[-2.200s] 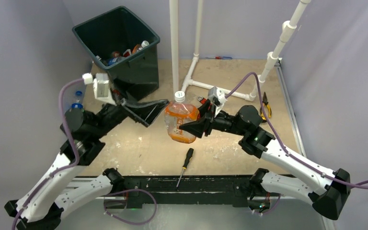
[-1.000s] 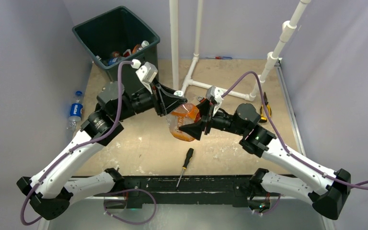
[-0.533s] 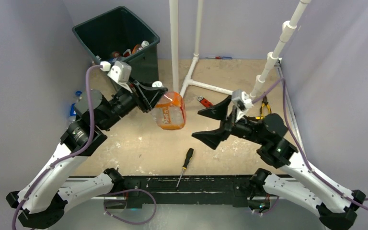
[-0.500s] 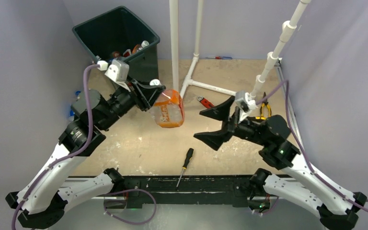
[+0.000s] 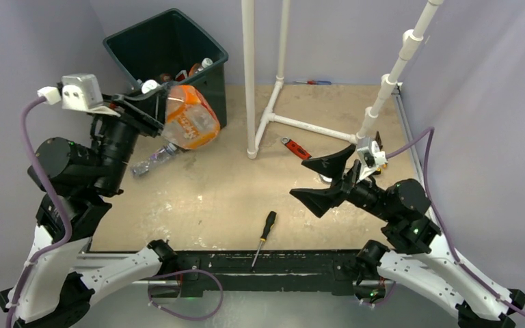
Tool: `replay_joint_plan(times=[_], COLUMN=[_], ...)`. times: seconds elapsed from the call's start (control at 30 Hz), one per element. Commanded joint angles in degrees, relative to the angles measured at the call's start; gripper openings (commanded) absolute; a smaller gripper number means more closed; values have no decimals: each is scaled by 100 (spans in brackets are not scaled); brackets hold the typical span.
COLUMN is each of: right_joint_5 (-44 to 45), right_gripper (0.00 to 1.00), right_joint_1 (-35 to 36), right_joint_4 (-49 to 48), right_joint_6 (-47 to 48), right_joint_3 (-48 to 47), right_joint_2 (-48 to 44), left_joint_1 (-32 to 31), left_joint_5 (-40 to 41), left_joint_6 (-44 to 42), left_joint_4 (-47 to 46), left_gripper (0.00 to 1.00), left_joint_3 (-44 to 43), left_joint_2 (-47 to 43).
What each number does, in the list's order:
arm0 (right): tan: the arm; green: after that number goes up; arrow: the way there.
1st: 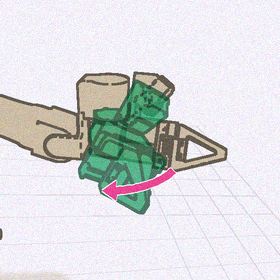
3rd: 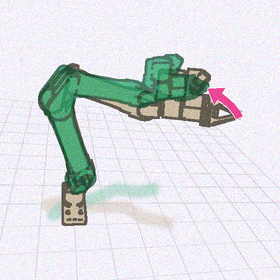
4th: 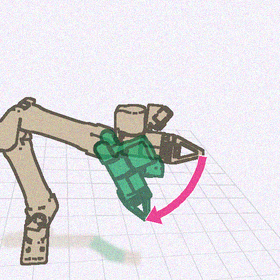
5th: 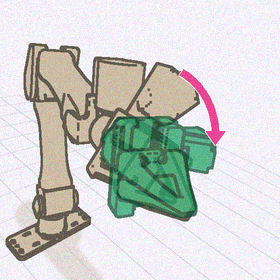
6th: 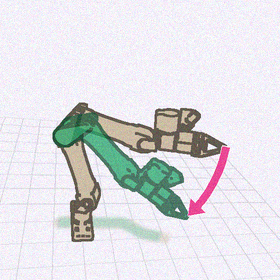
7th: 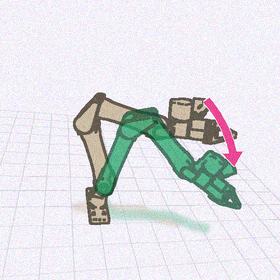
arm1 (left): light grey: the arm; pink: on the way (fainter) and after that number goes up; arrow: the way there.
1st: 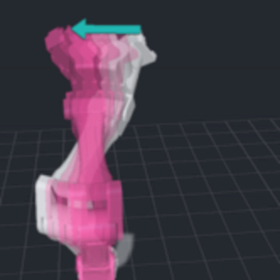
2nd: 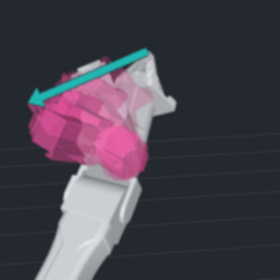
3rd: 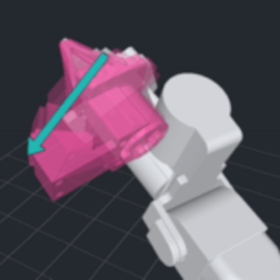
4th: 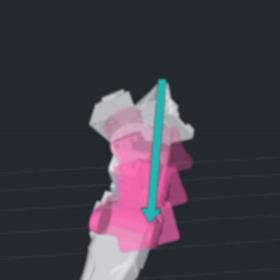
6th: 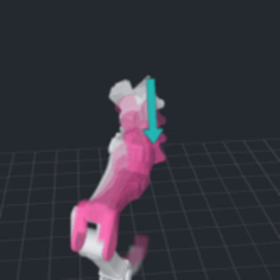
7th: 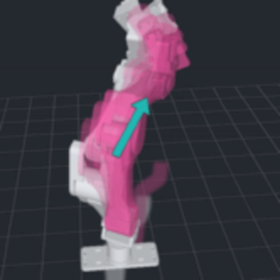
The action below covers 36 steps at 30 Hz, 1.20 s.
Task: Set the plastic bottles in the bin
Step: Place the plastic bottle in the trash bin.
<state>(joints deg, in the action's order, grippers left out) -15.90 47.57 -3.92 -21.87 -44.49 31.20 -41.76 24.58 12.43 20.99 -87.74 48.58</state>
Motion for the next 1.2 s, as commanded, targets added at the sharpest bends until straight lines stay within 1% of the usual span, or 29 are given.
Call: replay_joint_plan(times=[0.0,0.17,0.23,0.43,0.53,0.63,0.83,1.17], right_joint_5=[364,525,527,561,571,622,702,751], right_gripper=[99,99,99,99,99,99,99,99], right_joint_1=[2,7,7,7,9,7,8,7], right_joint_4=[-251,-459,-568,-769,-867,-881,-882,-1049], right_joint_6=[-265,-480,-521,-692,-805,-878,-873,-958], right_joint_3=[323,675,775,1009,1190,1320,1357,1465], right_joint_2=[-85,21,63,125,58,-39,-143,68], left_joint_1=[10,5,9,12,18,19,19,139], left_joint_5=[829,1420,1590,2217,2335,2369,2448,2346], left_joint_6=[-551,-1202,-1623,-2511,-2969,-3303,-3530,-3312], left_joint_4=[-219,-698,-1052,-2083,-2748,-2921,-3010,-3074], left_gripper=[0,0,0,0,0,0,0,0], left_joint_3=[-452,-745,-802,-1074,-1087,-1233,-1376,-1152], left_joint_2=[367,909,1112,1730,1854,1998,2241,2563])
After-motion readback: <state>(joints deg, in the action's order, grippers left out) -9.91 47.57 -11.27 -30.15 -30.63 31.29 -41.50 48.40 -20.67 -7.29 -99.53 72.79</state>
